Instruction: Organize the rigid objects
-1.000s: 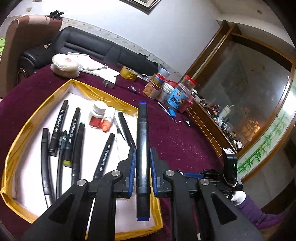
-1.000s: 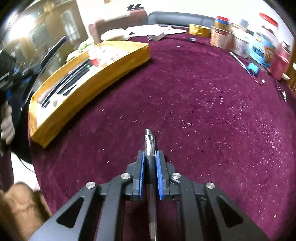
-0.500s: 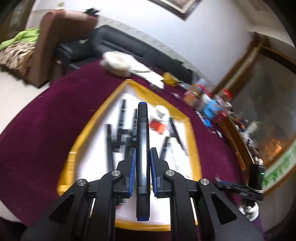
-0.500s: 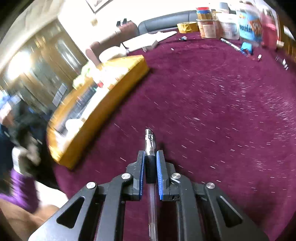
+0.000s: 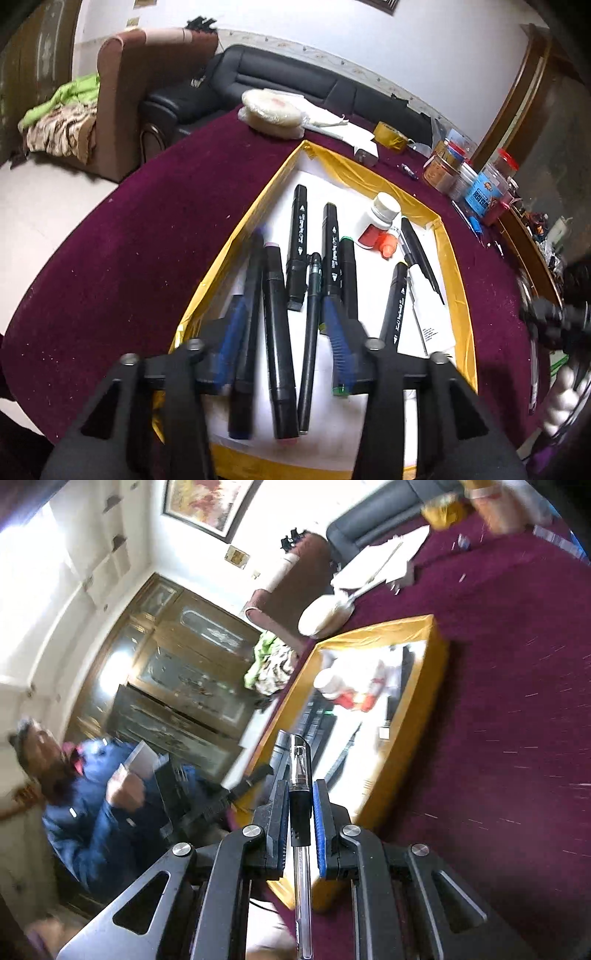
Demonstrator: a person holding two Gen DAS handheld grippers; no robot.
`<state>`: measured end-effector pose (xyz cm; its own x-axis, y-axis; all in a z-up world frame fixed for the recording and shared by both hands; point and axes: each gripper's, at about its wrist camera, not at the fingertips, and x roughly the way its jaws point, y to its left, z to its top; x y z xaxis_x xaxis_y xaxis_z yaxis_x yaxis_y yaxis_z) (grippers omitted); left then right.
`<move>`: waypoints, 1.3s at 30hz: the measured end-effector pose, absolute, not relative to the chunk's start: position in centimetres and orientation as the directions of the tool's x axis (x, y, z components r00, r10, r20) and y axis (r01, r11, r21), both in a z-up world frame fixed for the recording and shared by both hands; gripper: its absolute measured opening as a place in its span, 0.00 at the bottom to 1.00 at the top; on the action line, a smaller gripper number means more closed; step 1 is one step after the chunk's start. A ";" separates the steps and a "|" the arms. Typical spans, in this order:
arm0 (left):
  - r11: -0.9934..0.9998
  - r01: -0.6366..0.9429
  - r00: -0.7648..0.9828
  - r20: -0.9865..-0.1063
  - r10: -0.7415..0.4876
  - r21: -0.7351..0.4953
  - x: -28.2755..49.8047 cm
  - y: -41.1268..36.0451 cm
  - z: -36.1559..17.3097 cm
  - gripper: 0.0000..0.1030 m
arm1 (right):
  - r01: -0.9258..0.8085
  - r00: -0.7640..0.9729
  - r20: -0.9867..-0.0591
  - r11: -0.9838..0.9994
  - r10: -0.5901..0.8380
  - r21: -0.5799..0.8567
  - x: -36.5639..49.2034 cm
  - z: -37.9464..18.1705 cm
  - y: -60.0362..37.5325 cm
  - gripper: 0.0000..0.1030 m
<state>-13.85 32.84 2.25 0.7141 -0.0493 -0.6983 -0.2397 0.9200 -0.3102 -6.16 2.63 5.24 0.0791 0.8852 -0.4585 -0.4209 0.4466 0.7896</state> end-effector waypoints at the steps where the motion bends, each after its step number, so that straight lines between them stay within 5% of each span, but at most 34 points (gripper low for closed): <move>1: 0.921 -0.236 0.723 -0.689 -0.047 -0.311 -14.0 32.8 2.4 0.43 | -0.399 0.066 -0.458 0.444 0.887 0.802 -5.8 4.9 4.0 0.11; 10: 0.920 -0.206 0.783 -0.620 -0.049 -0.333 -16.1 33.6 3.9 0.48 | -0.224 0.054 -0.522 0.520 0.851 0.824 -3.9 0.9 11.8 0.11; 17: 0.916 -0.206 0.794 -0.606 -0.050 -0.345 -16.2 34.5 3.9 0.54 | -0.302 0.138 -0.630 0.638 0.764 0.708 -4.7 1.7 12.9 0.13; 31: 0.929 -0.218 0.841 -0.541 0.023 -0.299 -16.9 32.0 6.3 0.62 | -0.523 0.461 -0.607 0.751 0.647 0.404 -9.1 8.2 8.2 0.42; 39: 0.919 -0.362 0.888 -0.358 0.289 -0.158 -20.1 27.8 11.2 0.91 | -0.535 0.622 -0.497 0.792 0.605 0.295 -11.4 10.4 5.0 0.55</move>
<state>-20.07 27.79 11.17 0.8882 0.2886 -0.3575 -0.3620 0.9188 -0.1576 -11.42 4.97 10.36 0.6219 0.6053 -0.4968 -0.5347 0.7917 0.2954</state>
